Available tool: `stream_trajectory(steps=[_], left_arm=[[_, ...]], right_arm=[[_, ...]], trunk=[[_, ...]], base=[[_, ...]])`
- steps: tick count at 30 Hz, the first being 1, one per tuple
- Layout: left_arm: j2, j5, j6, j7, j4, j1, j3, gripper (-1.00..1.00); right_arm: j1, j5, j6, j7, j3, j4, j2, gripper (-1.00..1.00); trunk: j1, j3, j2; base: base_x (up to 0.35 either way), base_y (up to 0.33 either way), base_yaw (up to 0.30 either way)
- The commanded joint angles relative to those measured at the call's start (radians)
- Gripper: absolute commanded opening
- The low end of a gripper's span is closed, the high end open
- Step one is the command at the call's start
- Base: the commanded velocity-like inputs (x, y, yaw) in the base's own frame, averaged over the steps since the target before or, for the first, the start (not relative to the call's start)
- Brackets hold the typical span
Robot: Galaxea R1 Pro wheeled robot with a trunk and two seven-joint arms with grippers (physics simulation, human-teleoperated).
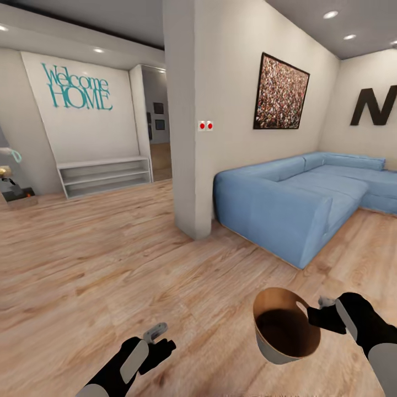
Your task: Put the three can of soda from the living room inside the tash can in the kitchen.
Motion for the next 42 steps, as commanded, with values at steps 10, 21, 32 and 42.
stream_trajectory(steps=[10,21,32,42], left_arm=[[0.0,-0.005,-0.027,0.0,-0.001,0.0,-0.001,1.0],[0.0,-0.008,-0.027,0.002,0.0,0.0,-0.003,1.0],[0.0,-0.009,-0.026,0.003,0.001,0.0,-0.004,1.0],[0.0,-0.009,-0.026,0.003,0.001,0.0,-0.005,1.0]], right_arm=[[-0.001,-0.013,0.001,0.006,-0.001,0.0,0.0,-1.0],[-0.001,-0.014,0.001,0.006,-0.001,0.0,0.0,-1.0],[-0.001,-0.013,0.001,0.006,-0.001,0.0,-0.001,-1.0],[-0.001,-0.013,0.001,0.006,-0.001,0.0,-0.001,-1.0]], trunk=[[0.0,0.0,0.0],[0.0,0.0,0.0],[0.0,0.0,0.0],[0.0,0.0,0.0]], base=[[0.0,0.0,-0.287],[0.0,-0.225,-0.287],[0.0,-0.324,-0.287],[0.0,-0.324,-0.287]])
